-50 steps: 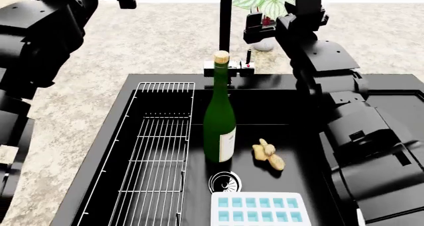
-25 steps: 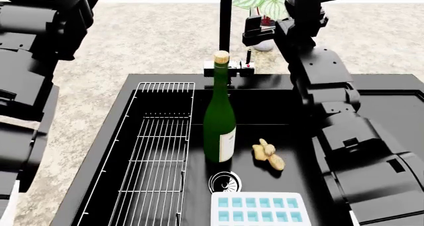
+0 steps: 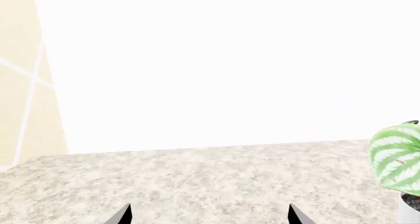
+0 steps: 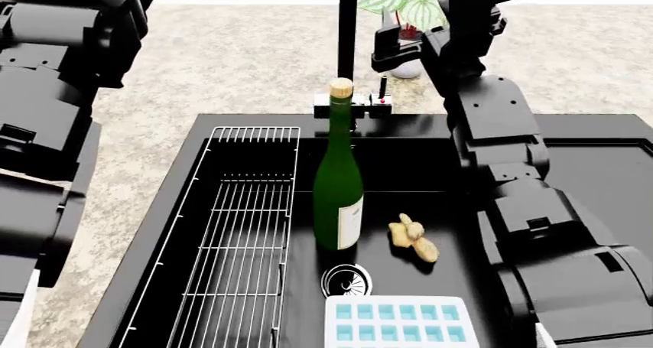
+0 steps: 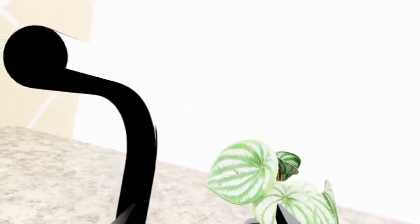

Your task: Pick the bottle and ice cube tray and place them in the sink. Then turn on the water.

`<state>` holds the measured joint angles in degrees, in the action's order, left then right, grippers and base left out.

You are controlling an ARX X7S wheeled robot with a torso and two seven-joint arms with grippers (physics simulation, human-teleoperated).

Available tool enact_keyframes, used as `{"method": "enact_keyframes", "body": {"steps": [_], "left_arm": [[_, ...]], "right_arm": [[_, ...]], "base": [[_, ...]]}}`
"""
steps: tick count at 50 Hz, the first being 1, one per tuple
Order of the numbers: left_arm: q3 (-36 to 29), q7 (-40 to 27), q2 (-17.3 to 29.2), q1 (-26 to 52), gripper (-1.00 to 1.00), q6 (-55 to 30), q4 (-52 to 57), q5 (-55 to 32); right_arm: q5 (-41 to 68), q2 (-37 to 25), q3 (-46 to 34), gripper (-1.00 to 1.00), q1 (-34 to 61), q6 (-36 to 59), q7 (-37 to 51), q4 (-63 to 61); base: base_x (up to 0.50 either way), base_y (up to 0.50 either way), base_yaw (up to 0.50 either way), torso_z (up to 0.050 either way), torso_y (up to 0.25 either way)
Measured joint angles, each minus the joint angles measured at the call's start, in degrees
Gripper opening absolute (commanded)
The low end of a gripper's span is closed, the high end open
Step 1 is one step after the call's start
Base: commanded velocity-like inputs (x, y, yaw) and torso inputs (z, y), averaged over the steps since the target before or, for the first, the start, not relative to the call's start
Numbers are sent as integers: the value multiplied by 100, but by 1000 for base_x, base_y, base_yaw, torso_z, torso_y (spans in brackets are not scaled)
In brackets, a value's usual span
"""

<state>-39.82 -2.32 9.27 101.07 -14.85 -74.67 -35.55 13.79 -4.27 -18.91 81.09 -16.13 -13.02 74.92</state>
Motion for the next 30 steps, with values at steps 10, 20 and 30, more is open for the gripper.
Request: {"method": "enact_keyframes", "body": {"steps": [10, 20, 30], "left_arm": [[57, 23, -34, 8, 100, 33, -33, 70], [78, 31, -47, 12, 100, 45, -33, 95], [1699, 334, -198, -57, 100, -35, -33, 1802]], "right_arm": [[-243, 16, 190, 100, -18, -65, -37, 2], [-333, 21, 260, 100, -24, -89, -51, 2], [-1020, 94, 1044, 100, -82, -67, -193, 6]], "base": [[0, 0, 0, 0, 0], [0, 0, 0, 0, 0], [0, 0, 0, 0, 0]]}}
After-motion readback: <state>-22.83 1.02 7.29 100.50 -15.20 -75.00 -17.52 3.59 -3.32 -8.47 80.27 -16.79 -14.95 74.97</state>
